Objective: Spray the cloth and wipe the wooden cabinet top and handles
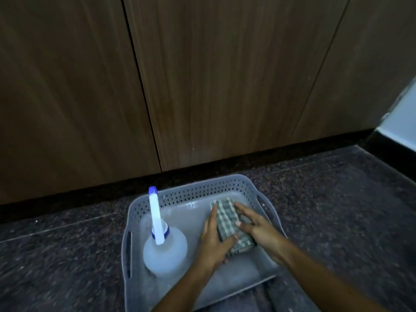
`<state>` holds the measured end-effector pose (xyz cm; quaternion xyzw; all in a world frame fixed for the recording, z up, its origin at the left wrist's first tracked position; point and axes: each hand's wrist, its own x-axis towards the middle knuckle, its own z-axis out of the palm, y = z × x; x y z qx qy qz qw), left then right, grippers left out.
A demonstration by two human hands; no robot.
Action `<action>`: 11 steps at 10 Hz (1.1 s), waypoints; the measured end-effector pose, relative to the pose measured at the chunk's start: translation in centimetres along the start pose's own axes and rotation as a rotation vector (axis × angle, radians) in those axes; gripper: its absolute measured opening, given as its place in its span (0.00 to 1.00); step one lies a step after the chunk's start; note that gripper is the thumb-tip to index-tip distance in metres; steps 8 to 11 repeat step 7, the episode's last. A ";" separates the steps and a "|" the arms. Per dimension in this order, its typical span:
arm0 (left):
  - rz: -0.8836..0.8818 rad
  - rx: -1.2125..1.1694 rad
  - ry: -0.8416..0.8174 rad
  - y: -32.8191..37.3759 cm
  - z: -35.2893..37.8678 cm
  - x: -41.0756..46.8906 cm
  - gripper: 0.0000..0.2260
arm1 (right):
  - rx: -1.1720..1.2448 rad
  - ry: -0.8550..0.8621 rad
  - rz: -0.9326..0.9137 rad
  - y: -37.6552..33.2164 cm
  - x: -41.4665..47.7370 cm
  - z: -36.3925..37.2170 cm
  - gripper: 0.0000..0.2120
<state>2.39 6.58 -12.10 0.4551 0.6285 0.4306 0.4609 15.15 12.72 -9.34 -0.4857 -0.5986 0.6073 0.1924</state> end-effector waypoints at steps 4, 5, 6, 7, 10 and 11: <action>0.187 0.940 0.022 -2.5 -0.4 0.6 0.35 | -1.129 0.090 -0.300 3.2 1.2 2.4 0.27; 0.180 1.141 -0.074 -3.3 -0.3 1.1 0.40 | -1.122 -0.038 -0.234 4.6 1.0 2.5 0.29; 0.139 1.182 -0.071 -3.4 -0.3 1.9 0.43 | -1.085 -0.028 -0.175 3.7 1.7 2.5 0.31; 0.112 1.170 -0.065 -2.0 0.0 0.4 0.29 | -1.069 -0.019 -0.142 0.7 0.4 2.3 0.29; 0.112 1.170 -0.065 -2.0 0.0 0.4 0.29 | -1.069 -0.019 -0.142 0.7 0.4 2.3 0.29; 0.112 1.170 -0.065 -2.0 0.0 0.4 0.29 | -1.069 -0.019 -0.142 0.7 0.4 2.3 0.29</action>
